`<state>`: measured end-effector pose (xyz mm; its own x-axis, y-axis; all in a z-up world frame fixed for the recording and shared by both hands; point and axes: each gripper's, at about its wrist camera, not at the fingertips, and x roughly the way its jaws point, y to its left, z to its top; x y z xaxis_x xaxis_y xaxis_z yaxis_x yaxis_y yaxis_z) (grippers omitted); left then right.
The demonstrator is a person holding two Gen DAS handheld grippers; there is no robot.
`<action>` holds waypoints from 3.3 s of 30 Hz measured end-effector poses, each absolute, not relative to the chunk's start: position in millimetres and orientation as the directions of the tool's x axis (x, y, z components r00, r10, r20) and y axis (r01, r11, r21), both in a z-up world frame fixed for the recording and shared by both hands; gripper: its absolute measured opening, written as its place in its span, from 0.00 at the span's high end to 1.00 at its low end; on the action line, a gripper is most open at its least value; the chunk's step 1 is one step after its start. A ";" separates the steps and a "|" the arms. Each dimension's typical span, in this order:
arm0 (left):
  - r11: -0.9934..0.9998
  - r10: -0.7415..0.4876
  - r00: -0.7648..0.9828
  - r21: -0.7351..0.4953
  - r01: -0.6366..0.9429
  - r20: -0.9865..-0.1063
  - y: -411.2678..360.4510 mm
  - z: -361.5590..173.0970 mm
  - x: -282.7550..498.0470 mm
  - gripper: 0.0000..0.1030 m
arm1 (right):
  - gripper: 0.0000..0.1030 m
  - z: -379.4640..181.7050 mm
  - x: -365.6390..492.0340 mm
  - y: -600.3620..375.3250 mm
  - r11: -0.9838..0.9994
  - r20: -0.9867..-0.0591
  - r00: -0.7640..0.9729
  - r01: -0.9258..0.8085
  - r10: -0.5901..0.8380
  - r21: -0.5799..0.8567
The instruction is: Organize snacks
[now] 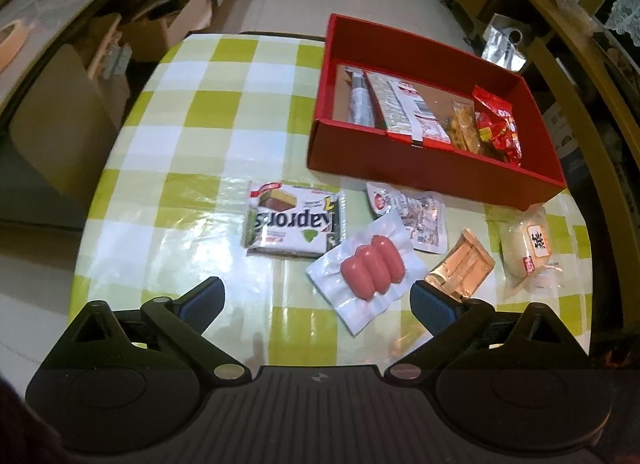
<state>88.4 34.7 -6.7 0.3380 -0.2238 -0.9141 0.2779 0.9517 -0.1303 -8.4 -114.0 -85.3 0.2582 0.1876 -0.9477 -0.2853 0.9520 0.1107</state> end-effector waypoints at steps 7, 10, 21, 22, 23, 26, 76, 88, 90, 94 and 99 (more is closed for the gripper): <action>0.892 -0.241 0.300 -0.089 0.443 -0.923 -11.5 -29.7 92.8 0.05 | 0.11 -64.9 -21.0 -173.2 0.973 -0.910 0.347 -0.095 0.230 0.209; 0.863 -0.220 0.326 -0.028 0.505 -0.919 -32.0 -39.3 96.1 0.07 | 0.11 -63.7 -26.2 -191.2 0.970 -0.902 0.359 -0.052 0.241 0.239; 0.816 -0.147 0.265 0.035 0.578 -0.953 -66.1 -85.8 110.3 0.14 | 0.10 -55.0 -30.9 -222.9 0.951 -0.873 0.399 -0.001 0.283 0.308; 0.819 -0.165 0.239 0.002 0.574 -0.957 -62.8 -85.2 107.9 0.14 | 0.10 -54.1 -30.2 -223.6 0.951 -0.872 0.401 0.000 0.283 0.309; 0.819 -0.179 0.212 -0.026 0.573 -0.961 -59.7 -85.6 104.7 0.14 | 0.10 -54.7 -28.6 -223.3 0.950 -0.869 0.404 -0.003 0.285 0.311; 0.813 -0.154 0.195 -0.012 0.582 -0.969 -54.1 -87.2 86.1 0.15 | 0.10 -51.3 -29.3 -223.2 0.954 -0.870 0.408 -0.011 0.278 0.300; 0.831 -0.090 0.228 0.053 0.554 -0.970 -40.0 -70.5 25.9 0.26 | 0.11 -70.2 -22.6 -207.5 0.973 -0.911 0.352 0.007 0.213 0.230; 0.866 -0.153 0.275 0.005 0.500 -0.949 -39.9 -39.0 40.6 0.26 | 0.11 -45.5 -16.2 -202.2 0.972 -0.879 0.430 0.009 0.207 0.234; 0.868 -0.162 0.288 0.002 0.496 -0.944 -41.3 -32.5 40.2 0.26 | 0.11 -43.1 -14.3 -201.1 0.973 -0.876 0.438 0.012 0.203 0.232; 0.871 -0.168 0.321 0.012 0.491 -0.932 -44.6 -26.2 47.3 0.26 | 0.11 -40.2 -10.9 -198.7 0.973 -0.872 0.449 0.017 0.196 0.228; 0.878 -0.168 0.340 0.016 0.478 -0.925 -47.1 -21.5 53.2 0.26 | 0.11 -37.3 -5.7 -198.7 0.976 -0.869 0.461 0.027 0.180 0.216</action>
<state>53.2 -47.1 -21.5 0.3400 -0.1684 -0.9252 0.4778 0.8783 0.0157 -5.7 -198.7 -37.3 0.4606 0.1798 -0.8692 0.0268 0.9760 0.2161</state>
